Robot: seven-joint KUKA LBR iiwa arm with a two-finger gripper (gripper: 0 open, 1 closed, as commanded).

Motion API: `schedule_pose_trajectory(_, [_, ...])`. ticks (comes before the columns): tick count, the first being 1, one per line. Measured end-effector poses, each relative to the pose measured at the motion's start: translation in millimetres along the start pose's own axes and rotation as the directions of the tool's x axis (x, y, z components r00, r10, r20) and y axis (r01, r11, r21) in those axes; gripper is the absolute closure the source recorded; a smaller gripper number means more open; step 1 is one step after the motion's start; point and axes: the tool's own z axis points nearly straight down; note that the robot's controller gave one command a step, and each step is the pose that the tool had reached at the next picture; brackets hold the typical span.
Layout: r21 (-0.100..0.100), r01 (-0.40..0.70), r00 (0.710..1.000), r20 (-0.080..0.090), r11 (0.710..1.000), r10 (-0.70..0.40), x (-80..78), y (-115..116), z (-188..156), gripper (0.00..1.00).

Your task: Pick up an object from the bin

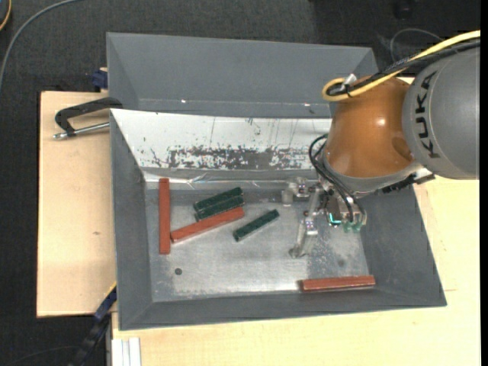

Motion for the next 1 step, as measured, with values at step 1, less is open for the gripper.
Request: schedule_pose_trajectory(1, [0.002,0.269,0.963,0.006,0.963,-0.269,-22.4,38.7,82.6,0.00])
